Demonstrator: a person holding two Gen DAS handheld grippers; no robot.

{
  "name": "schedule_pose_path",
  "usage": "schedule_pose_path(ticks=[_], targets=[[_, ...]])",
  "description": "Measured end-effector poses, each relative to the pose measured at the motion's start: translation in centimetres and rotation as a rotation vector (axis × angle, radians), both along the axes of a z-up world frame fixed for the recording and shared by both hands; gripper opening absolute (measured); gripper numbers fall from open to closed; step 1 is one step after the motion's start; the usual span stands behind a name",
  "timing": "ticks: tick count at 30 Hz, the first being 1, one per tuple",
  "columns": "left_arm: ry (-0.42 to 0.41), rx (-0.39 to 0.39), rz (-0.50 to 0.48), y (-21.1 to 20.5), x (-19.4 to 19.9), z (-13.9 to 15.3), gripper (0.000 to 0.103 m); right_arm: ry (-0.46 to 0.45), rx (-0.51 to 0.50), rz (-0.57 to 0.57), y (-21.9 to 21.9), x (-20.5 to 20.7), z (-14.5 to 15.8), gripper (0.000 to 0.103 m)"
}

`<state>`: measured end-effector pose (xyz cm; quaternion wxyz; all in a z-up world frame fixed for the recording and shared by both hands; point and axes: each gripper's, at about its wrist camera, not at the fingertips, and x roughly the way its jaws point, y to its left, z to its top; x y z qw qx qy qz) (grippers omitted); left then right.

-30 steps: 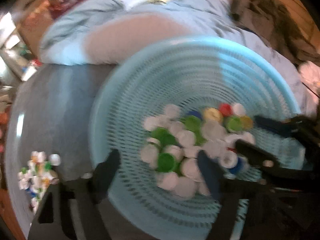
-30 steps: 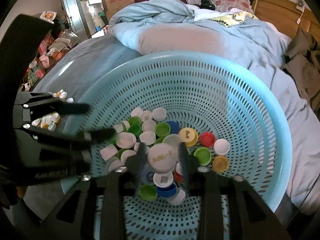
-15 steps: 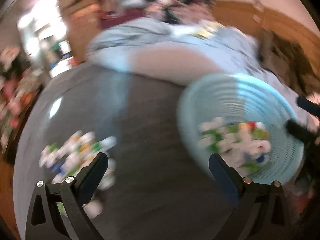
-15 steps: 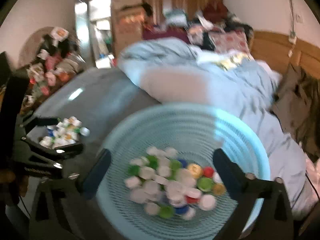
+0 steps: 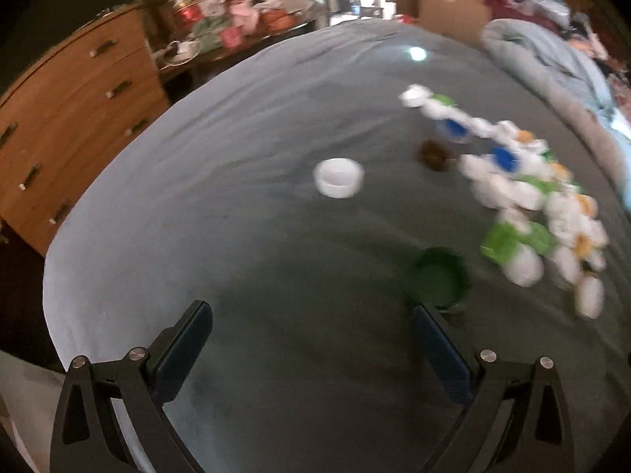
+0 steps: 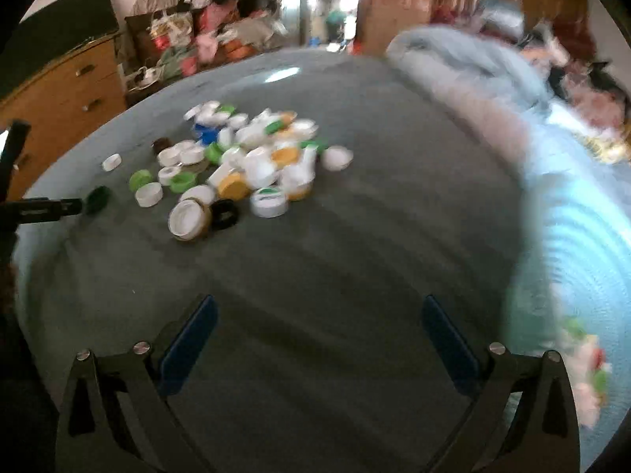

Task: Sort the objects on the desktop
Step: 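Move both open grippers back over the cap pile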

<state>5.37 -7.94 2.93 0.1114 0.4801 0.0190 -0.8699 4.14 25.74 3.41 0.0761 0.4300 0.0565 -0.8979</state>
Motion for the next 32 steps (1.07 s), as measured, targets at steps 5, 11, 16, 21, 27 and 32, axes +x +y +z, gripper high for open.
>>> schedule_pose_path(ticks=[5,11,16,21,27,32], targets=[[0.046,0.060,0.024,-0.8,0.2,-1.2,0.103,-0.018,-0.034,0.016,-0.7,-1.4,-2.4,0.102],[0.086,0.054,0.019,-1.2,0.6,-1.3,0.103,-0.040,-0.172,-0.004,1.2,-0.5,-4.6,0.103],[0.094,0.063,0.011,-1.3,0.8,-1.1,0.103,-0.038,-0.179,-0.003,1.3,-0.4,-4.5,0.103],[0.094,0.058,0.003,-1.3,0.8,-1.1,0.103,-0.041,-0.181,-0.003,1.4,-0.6,-4.5,0.103],[0.095,0.053,-0.001,-1.2,0.7,-1.1,0.103,-0.041,-0.181,-0.003,1.5,-0.6,-4.4,0.103],[0.102,0.054,-0.002,-1.1,0.7,-1.3,0.103,-0.041,-0.181,-0.003,1.5,-0.6,-4.4,0.103]])
